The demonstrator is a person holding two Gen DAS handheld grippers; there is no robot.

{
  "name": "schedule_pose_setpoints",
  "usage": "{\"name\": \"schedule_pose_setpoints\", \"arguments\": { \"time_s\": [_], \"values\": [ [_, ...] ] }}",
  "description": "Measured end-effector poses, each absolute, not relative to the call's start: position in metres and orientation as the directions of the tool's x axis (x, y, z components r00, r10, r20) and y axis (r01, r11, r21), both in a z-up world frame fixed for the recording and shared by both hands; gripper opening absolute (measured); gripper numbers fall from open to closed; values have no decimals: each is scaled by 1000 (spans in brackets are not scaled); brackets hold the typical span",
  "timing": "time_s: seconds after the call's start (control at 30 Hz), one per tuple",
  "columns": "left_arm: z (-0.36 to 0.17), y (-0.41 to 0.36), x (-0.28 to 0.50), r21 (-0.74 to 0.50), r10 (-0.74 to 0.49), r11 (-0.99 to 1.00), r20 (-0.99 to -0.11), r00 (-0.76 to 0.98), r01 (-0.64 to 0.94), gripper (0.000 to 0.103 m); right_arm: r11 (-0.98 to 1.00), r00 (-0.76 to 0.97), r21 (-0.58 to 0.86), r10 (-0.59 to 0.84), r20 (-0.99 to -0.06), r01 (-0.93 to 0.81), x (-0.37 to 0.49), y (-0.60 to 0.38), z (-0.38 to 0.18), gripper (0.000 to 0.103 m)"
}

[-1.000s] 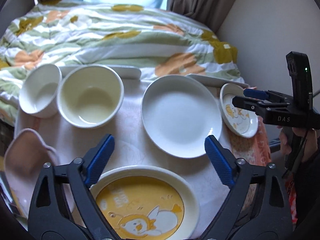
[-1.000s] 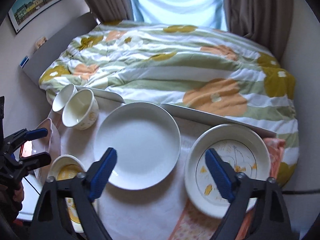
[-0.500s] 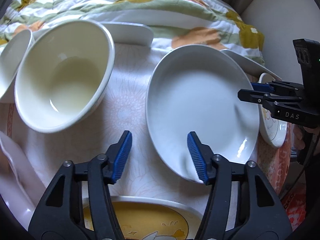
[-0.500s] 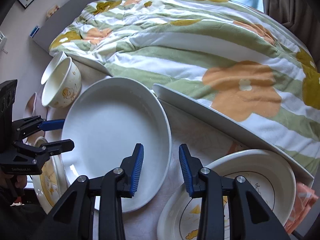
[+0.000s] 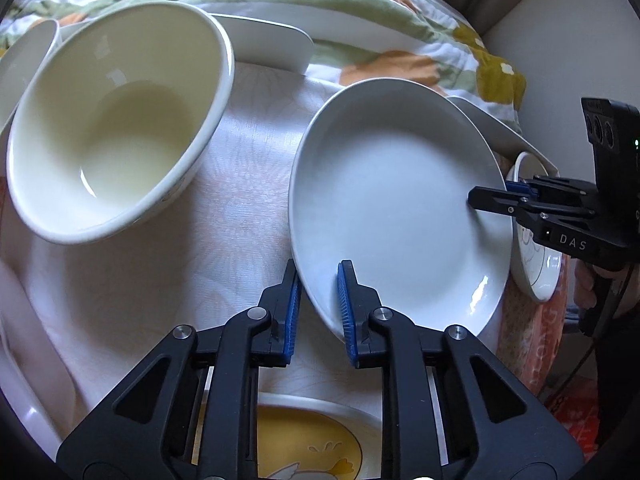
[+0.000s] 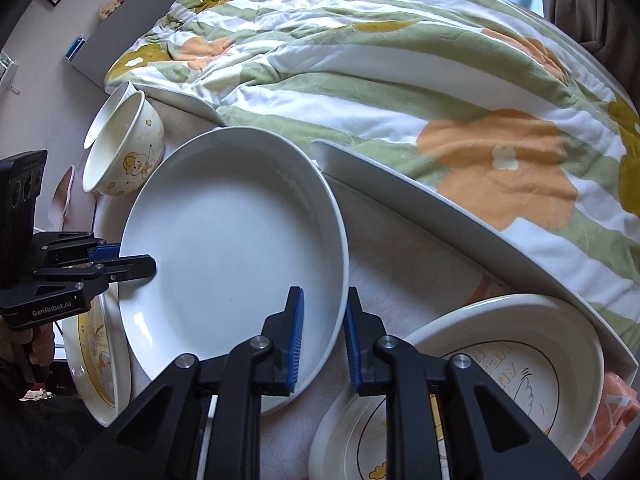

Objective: Organize plates and bowls
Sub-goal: 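Lift the white plate with the left gripper and lower it onto the yellow duck plate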

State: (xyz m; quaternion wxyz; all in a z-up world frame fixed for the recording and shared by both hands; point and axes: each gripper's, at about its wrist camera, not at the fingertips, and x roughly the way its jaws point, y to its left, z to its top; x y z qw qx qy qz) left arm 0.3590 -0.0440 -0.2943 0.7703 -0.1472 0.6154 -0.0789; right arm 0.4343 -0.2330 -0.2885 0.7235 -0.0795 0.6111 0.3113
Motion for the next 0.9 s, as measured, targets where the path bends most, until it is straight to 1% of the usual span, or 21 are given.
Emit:
{"name": "schedule_pose_setpoints", "arguments": {
  "time_s": [0.23,0.47,0.7,0.9],
  "values": [
    [-294,-42,363,-328,-303,940,-928,219,-90,15,815,73,294,378,-923,-499,434,-236,-287,17],
    [-283,-39,365,-335,-310,939,-924,225,-80,15,832,107,279,372,-922,-480,433,-233,-273,17],
    [-255,-29,352,-352,-332,935,-912,242,-43,15,852,137,264,359,-923,-452,422,-227,-247,17],
    [-224,-7,320,-362,-348,932,-895,279,3,15,868,148,268,356,-923,-417,388,-213,-221,17]
  ]
}}
